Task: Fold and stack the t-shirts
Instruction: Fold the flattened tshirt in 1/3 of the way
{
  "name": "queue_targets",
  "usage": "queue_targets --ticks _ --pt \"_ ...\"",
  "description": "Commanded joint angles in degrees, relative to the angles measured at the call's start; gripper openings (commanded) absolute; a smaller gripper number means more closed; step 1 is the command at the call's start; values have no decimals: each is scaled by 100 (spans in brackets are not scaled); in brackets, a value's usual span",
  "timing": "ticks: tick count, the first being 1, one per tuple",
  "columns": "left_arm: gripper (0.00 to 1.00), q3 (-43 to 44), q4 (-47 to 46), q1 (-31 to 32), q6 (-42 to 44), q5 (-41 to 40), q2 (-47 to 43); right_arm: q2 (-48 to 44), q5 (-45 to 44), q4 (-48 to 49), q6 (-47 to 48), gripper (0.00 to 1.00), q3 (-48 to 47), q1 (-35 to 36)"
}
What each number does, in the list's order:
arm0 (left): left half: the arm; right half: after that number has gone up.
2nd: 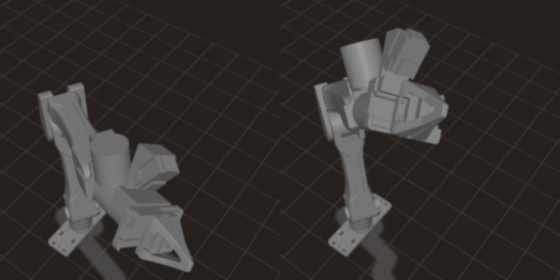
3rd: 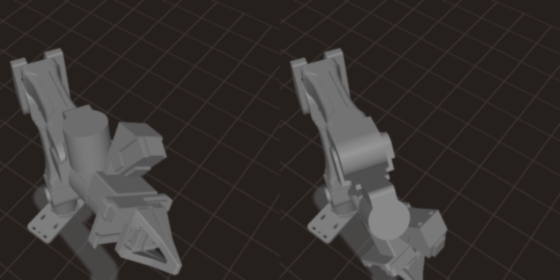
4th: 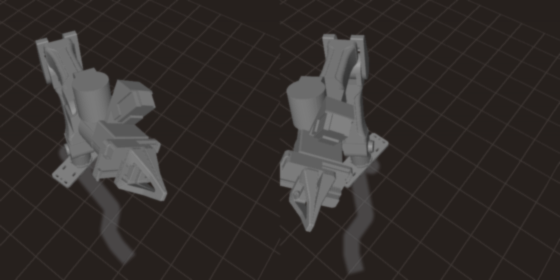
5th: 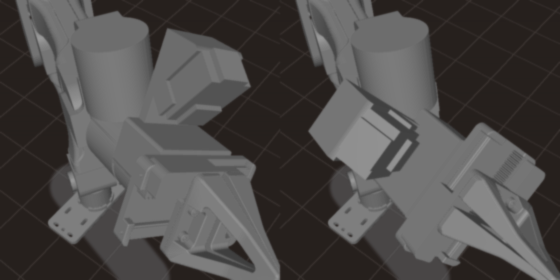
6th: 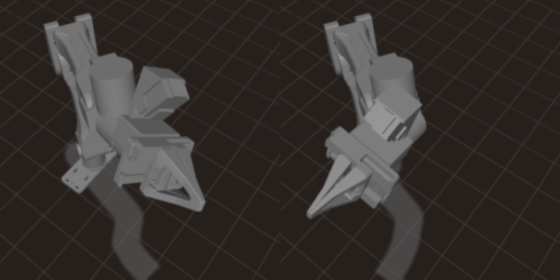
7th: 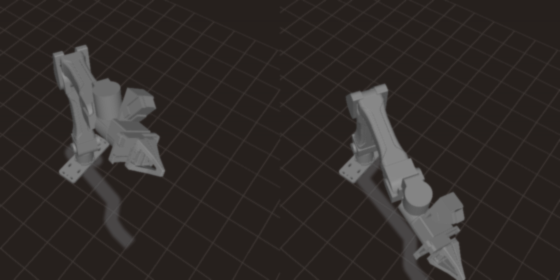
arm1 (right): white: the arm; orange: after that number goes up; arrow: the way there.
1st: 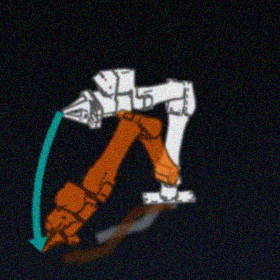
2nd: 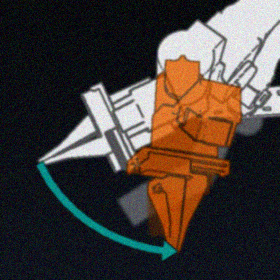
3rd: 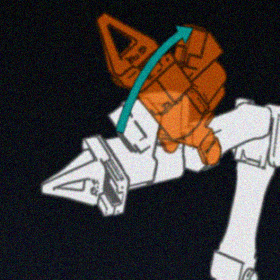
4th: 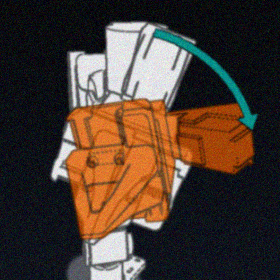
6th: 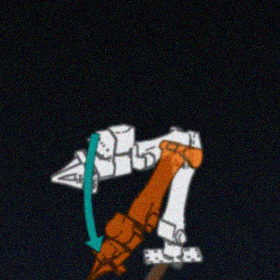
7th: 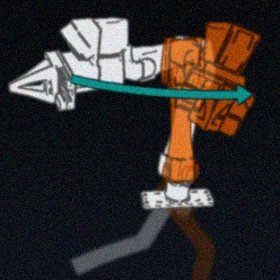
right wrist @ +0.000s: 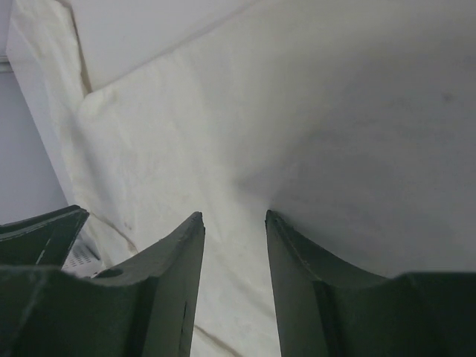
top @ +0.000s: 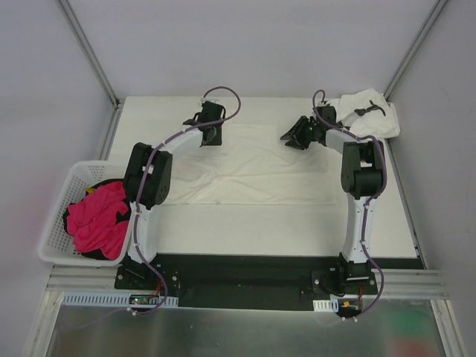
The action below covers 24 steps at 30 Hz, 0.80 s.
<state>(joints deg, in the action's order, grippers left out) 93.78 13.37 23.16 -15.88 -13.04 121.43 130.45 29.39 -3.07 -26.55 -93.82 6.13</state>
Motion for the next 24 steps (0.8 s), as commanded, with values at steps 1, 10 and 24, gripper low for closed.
queue_targets --ticks 1,10,24 --pt "35 -87 -159 -66 -29 170 -14 -336 -12 192 18 42 363 -33" --pt "34 -439 -220 -57 -187 170 -101 -1135 -82 553 -96 42 1612 -130" --pt "34 -1143 -220 22 -443 232 -524 -1936 -82 782 -149 42 2457 -332"
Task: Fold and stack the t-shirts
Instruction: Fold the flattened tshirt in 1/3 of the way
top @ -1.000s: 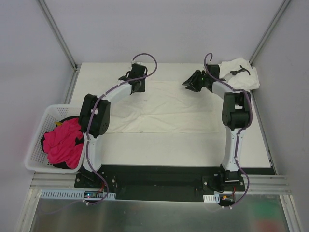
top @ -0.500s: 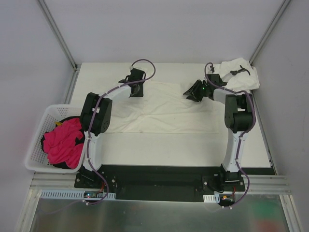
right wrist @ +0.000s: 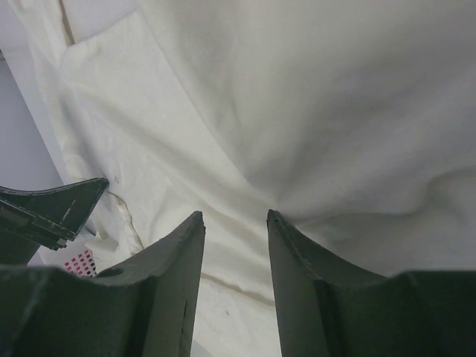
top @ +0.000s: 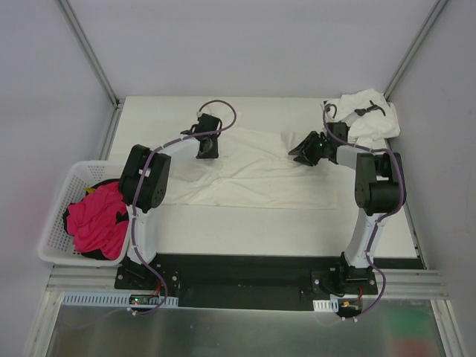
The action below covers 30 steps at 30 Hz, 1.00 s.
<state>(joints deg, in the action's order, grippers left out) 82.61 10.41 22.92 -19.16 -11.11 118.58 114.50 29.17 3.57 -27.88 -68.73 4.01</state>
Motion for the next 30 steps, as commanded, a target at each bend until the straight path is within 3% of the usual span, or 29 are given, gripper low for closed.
queue_targets --ticks 1,21,30 --pt "34 1 75 46 -106 39 -222 -323 -60 109 -25 42 -88 -137" --pt "31 -1352 75 196 -817 48 -1030 63 -87 4 90 43 -1125 -787" --pt "31 -1327 75 319 -774 -110 -1435 1047 -350 -1015 818 43 -2714 -1130"
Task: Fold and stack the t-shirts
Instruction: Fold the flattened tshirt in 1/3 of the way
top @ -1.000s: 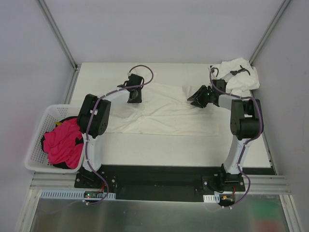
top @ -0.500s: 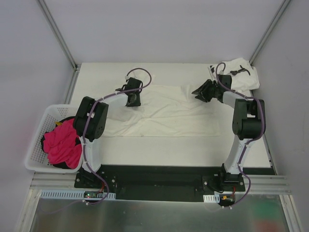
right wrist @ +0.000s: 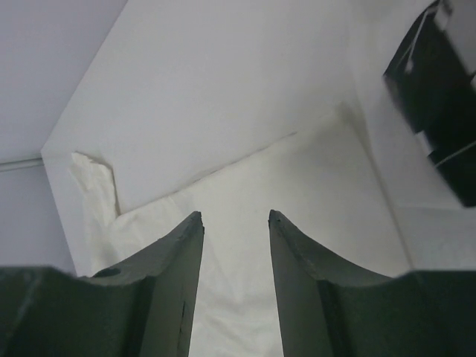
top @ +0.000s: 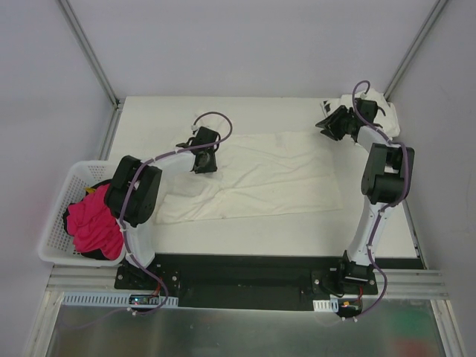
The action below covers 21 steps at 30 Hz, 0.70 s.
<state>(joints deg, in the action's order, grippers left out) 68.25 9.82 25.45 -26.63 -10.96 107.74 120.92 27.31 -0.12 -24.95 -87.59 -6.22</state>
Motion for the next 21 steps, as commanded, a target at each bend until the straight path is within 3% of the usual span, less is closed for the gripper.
queue_targets --ticks 1,10,21 --pt "31 171 142 74 9 -178 -359 615 -217 -786 648 44 -1012 -151" --pt "31 356 187 74 61 -73 -632 1153 -393 -1245 728 44 -1770 -424" --pt "34 1128 213 39 1045 -1011 -781 1689 -349 -1482 667 44 -2482 -424"
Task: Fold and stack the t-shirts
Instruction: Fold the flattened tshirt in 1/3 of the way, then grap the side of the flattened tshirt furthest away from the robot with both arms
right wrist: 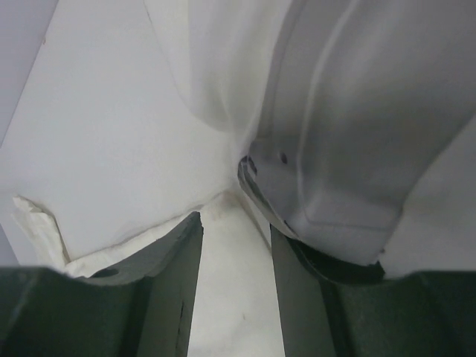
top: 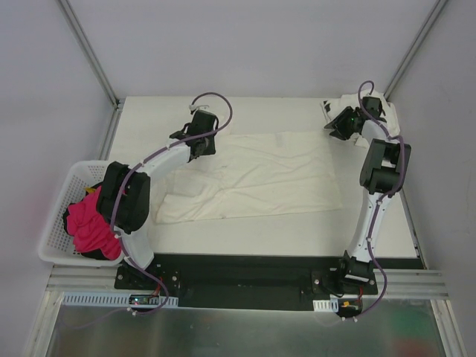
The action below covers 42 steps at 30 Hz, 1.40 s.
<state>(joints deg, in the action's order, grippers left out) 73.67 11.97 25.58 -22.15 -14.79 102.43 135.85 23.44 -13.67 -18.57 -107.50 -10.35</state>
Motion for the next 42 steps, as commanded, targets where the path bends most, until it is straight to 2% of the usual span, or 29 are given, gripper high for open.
queue_targets --ticks 1,8,17,26,34,36,39,42 --pt "34 683 -1 17 659 -709 -215 196 29 -83 11 44 -482 33" --pt "34 1325 -36 -132 976 -903 -83 432 -42 -187 -24 44 -789 112" --pt "34 1290 -80 -168 1099 -991 -66 512 -156 -197 -24 43 -922 323" --pt "34 1273 -89 -247 1125 -1026 -39 328 -226 101 -217 38 -395 385" --pt "34 1229 -81 -256 1108 -1017 -83 231 -331 119 -244 20 -254 376" --pt "34 1203 -80 -264 1117 -1061 -92 214 -349 137 -261 11 -219 376" --pt "34 1176 -89 -264 1143 -1079 -101 187 -375 154 -288 2 -157 376" --pt "34 1167 -89 -264 1169 -1123 -66 117 -367 154 -305 1 -104 349"
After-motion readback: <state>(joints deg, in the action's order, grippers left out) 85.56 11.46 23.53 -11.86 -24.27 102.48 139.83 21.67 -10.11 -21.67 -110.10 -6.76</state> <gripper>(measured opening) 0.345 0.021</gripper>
